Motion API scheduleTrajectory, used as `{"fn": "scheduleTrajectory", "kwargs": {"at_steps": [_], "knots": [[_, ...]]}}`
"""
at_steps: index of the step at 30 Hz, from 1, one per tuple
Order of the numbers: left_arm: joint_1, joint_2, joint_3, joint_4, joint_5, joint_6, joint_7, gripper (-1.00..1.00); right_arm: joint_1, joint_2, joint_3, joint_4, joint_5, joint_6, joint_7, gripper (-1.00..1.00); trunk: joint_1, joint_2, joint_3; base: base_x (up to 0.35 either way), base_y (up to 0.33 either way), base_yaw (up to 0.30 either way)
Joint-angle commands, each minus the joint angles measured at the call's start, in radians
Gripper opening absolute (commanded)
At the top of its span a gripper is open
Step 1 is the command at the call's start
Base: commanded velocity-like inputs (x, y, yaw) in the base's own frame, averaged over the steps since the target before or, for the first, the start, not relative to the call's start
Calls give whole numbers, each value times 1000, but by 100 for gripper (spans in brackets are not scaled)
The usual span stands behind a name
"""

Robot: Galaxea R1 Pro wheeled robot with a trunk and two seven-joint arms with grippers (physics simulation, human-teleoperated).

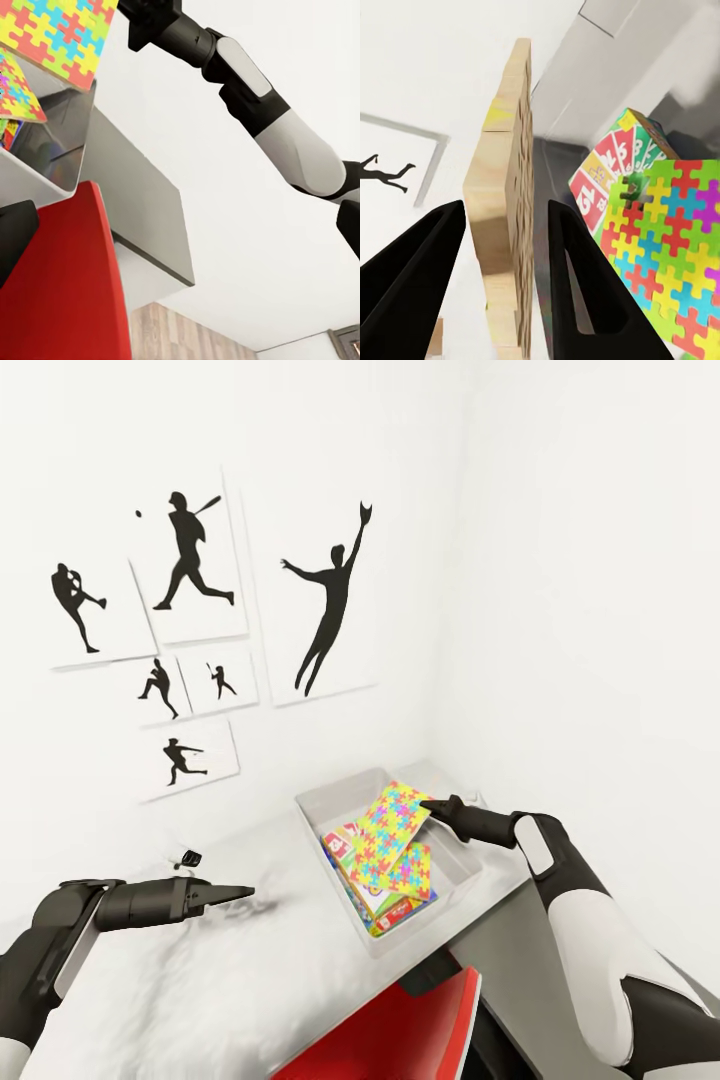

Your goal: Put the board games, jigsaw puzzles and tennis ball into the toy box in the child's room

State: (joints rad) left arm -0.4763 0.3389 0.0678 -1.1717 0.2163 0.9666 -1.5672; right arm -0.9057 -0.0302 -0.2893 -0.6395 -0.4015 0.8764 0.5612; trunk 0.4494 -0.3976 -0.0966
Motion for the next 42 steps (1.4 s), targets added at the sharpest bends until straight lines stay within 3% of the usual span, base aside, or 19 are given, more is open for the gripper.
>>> {"fn": "scheduleTrajectory", "kwargs": {"at_steps": [1,42], "knots": [[-1,0,0,0,0,11,-4,100,-1,1,0,0,2,5,5,-100,1,-2,-3,0,0,0],[-1,2,0,0,0,11,-4,100,-3,1,35,0,1,40,5,-100,1,-2,-5,0,0,0]]}}
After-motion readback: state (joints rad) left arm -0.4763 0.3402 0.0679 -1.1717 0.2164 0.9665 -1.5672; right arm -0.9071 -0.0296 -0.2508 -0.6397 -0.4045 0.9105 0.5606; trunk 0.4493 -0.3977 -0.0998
